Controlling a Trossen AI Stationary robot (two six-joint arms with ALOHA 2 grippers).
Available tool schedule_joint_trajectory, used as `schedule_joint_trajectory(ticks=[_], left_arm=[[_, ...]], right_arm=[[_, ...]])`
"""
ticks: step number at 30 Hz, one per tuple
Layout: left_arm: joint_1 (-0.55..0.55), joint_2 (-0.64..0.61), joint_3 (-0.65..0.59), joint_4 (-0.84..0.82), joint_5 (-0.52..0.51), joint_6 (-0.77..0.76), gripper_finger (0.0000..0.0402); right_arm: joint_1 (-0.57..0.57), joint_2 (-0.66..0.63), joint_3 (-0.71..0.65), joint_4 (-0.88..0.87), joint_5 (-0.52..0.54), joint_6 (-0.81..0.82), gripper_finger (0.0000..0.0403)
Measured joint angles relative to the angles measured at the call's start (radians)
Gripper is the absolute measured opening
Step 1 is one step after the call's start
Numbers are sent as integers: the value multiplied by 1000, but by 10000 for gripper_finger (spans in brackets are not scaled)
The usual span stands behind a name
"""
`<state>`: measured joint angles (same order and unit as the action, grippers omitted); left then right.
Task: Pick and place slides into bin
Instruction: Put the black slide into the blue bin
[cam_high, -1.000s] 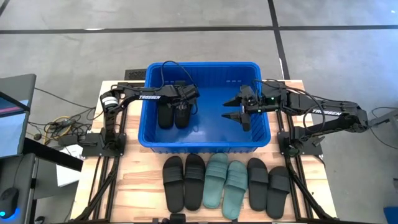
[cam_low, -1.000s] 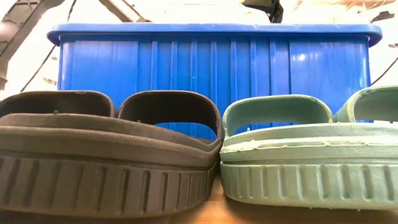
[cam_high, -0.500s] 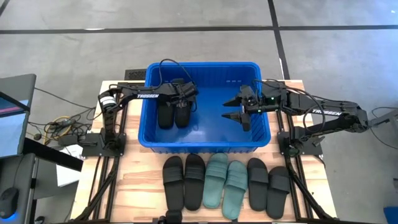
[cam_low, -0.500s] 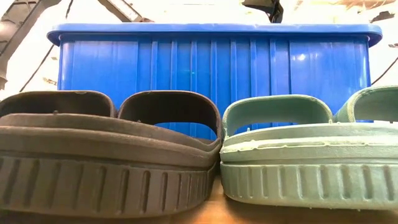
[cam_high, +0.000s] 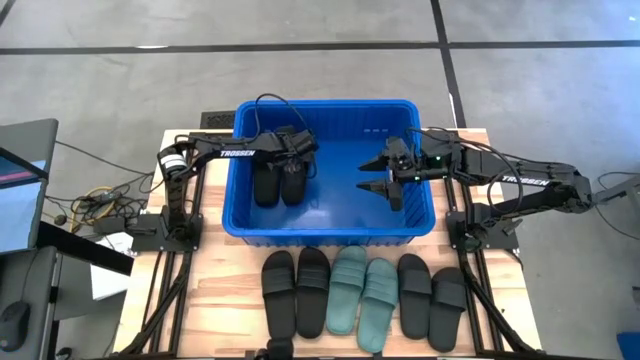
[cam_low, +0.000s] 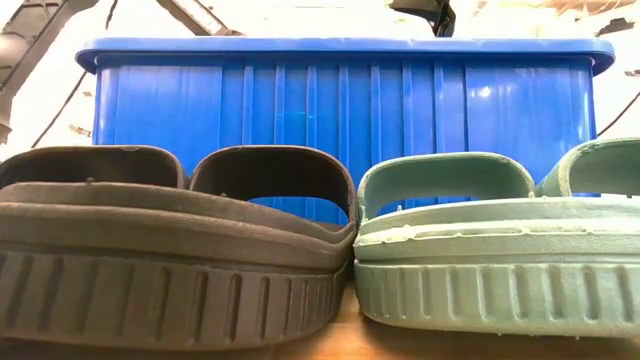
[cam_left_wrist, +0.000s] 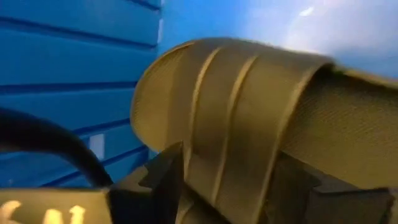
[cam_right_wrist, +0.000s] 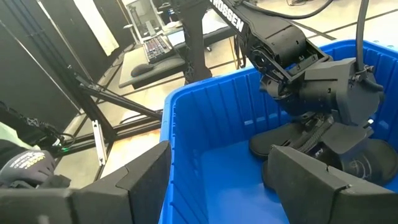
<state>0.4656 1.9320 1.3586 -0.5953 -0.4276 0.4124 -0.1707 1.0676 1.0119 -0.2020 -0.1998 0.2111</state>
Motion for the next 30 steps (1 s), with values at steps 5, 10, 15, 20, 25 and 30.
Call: schedule_joint_trajectory(ticks=[5,10,15,20,25,30], left_arm=[[0,0,0,12,31,-14,172],[0,0,0,11,23,-16,172],[0,0,0,8,30,-17,172],[-5,0,0,3,26,-15,172],[-17,0,0,-3,24,-5,172],[-29,-1,0,-38,21,7,172]], right_arm=[[0,0,0,0,0,0,255],[0,0,0,0,0,0,255],[0,0,0,0,0,0,255],[0,0,0,-3,0,0,255],[0,0,0,-7,0,0,255],[0,0,0,-7,0,0,255]])
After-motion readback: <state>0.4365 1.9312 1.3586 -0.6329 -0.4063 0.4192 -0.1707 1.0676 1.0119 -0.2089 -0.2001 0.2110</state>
